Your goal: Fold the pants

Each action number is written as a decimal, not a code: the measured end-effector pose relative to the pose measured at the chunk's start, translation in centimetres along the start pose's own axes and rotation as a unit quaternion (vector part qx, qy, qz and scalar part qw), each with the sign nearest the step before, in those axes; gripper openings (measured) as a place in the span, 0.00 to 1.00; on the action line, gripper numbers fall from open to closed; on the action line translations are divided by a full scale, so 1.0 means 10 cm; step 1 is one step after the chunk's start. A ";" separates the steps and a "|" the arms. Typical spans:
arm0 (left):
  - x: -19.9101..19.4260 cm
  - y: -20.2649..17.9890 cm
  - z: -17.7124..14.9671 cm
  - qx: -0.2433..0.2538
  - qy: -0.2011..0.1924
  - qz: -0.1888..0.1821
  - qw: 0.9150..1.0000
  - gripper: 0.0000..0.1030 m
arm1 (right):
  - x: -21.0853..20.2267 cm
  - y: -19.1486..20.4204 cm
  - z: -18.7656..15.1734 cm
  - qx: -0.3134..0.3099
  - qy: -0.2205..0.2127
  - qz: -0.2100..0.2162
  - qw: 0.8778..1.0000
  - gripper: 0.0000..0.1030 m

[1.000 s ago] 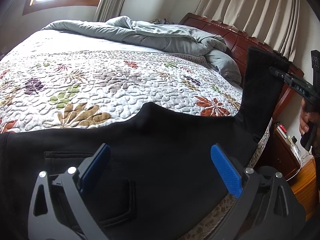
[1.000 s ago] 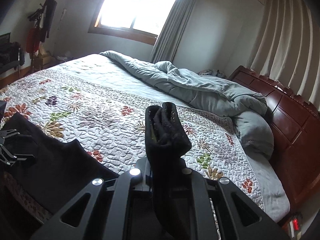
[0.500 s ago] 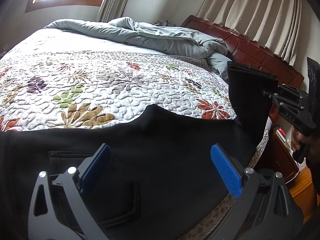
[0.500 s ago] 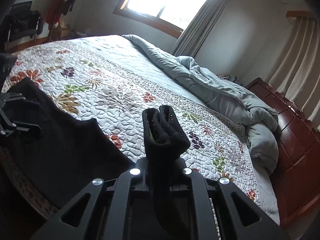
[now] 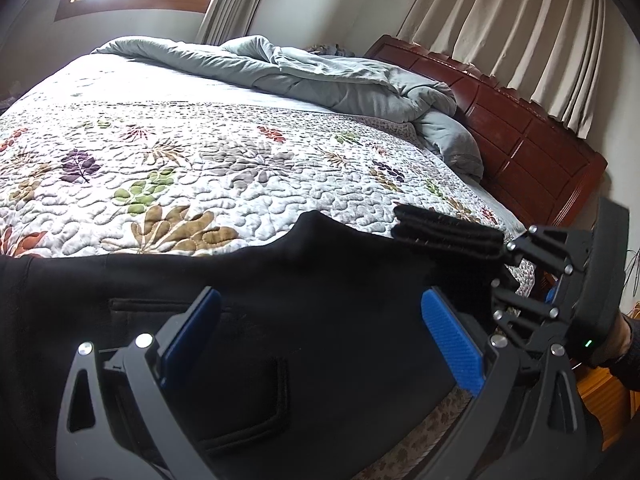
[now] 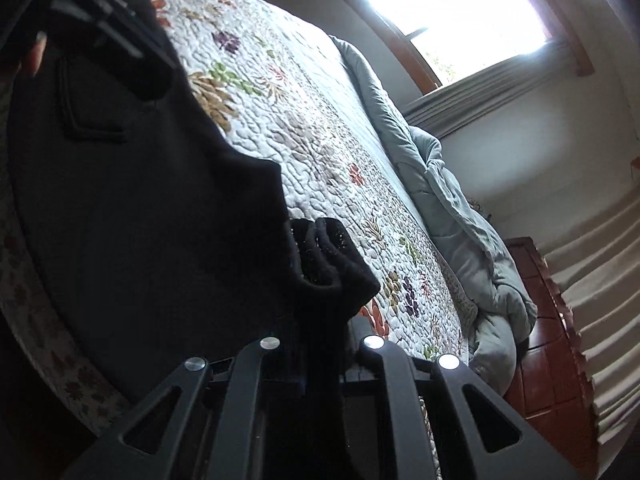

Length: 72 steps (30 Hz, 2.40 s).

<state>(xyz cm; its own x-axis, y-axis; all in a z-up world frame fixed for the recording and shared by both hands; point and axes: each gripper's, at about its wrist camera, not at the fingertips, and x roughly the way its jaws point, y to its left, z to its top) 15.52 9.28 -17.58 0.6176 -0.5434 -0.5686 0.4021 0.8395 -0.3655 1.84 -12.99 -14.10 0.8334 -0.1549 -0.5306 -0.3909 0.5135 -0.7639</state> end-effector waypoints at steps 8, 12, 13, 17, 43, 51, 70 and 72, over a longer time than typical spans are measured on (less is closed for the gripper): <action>-0.04 0.09 -0.01 -0.010 0.002 0.003 1.000 0.97 | 0.14 0.41 -0.09 -0.072 0.004 -0.007 0.997 0.10; -0.07 0.11 -0.01 -0.011 0.002 0.003 1.000 0.97 | 0.18 0.51 -0.13 -0.081 0.011 0.007 0.997 0.10; -0.07 0.12 -0.01 -0.012 0.002 0.003 1.000 0.97 | 0.19 0.53 -0.15 -0.082 0.015 0.016 0.996 0.11; -0.09 0.15 -0.01 -0.017 0.003 0.004 1.000 0.97 | 0.17 0.46 -0.16 -0.043 0.028 0.095 0.994 0.22; -1.33 0.71 -0.83 -0.411 -0.057 0.066 0.907 0.97 | 0.83 -1.21 0.95 0.081 0.075 0.564 0.818 0.56; -1.28 1.05 -1.08 -0.513 -0.079 0.100 0.849 0.97 | 0.96 -0.53 2.53 -0.069 0.088 0.664 0.739 0.75; -1.08 1.26 -1.30 -0.590 -0.086 0.016 0.803 0.96 | 1.41 1.21 3.34 -0.264 0.167 0.710 0.632 0.52; -1.09 1.26 -1.28 -0.589 -0.086 0.019 0.803 0.96 | 1.45 1.08 3.36 -0.256 0.166 0.721 0.622 0.35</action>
<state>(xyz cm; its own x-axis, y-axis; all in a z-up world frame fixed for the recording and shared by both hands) 5.25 25.80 -25.40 0.7393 -0.4247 -0.5225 -0.4752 0.2207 -0.8517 22.86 18.68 -17.67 -0.6213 -0.0543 -0.7817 -0.7828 -0.0023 0.6223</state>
